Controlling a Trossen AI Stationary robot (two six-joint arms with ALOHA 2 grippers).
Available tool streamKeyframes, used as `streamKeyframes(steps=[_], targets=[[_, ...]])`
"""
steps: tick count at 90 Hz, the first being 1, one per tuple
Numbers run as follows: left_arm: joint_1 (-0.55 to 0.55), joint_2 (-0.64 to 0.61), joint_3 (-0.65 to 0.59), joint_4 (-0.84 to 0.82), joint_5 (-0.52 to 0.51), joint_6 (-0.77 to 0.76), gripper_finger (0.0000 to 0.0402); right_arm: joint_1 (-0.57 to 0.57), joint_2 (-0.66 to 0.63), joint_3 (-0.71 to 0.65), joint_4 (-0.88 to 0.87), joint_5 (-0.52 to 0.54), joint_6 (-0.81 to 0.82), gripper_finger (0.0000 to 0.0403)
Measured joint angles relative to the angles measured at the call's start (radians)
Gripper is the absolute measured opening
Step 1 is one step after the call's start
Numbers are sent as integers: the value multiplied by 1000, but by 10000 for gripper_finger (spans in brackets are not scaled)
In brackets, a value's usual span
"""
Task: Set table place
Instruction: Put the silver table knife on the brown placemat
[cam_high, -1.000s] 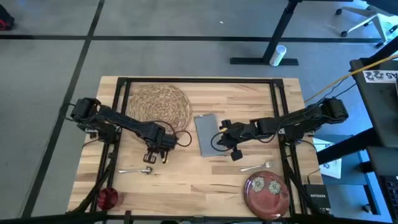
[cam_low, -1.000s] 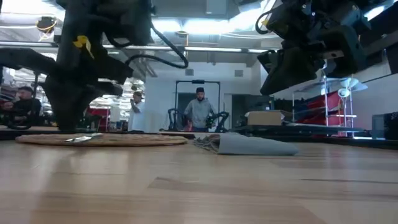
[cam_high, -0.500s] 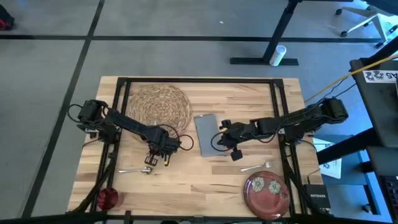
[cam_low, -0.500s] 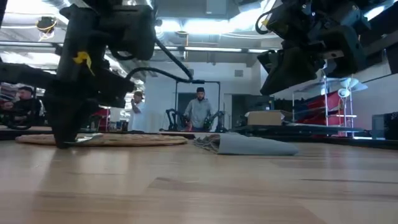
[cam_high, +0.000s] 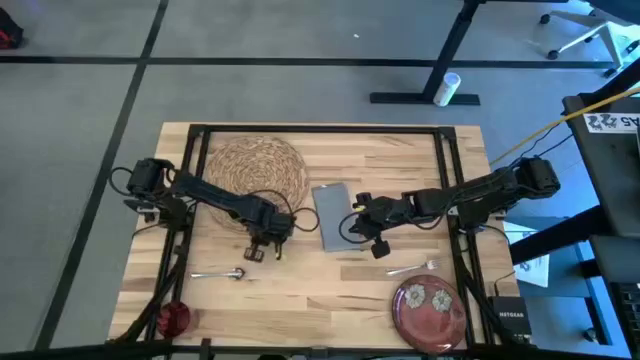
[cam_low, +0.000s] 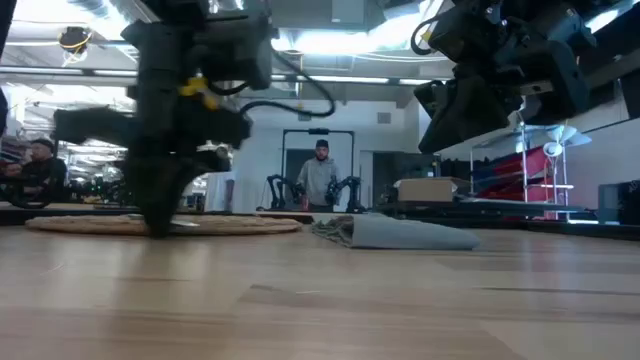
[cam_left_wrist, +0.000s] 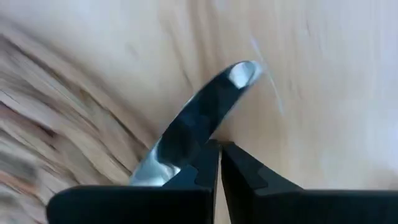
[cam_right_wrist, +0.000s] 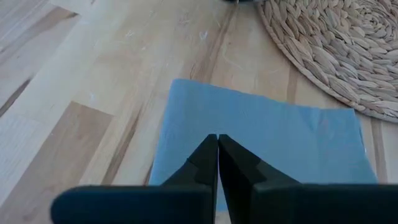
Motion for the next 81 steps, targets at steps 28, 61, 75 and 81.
streamKeyframes(steps=[28,61,75,81], targets=[[70,1,9,19,-3,34,0,0,0,0,0,0,0,0],[85,1,9,42,-13,37,0,0,0,-1,0,0,0,0],[71,1,22,70,6,21,0,0,0,0,-1,0,0,0],[62,0,29,78,11,19,0,0,0,0,0,0,0,0]])
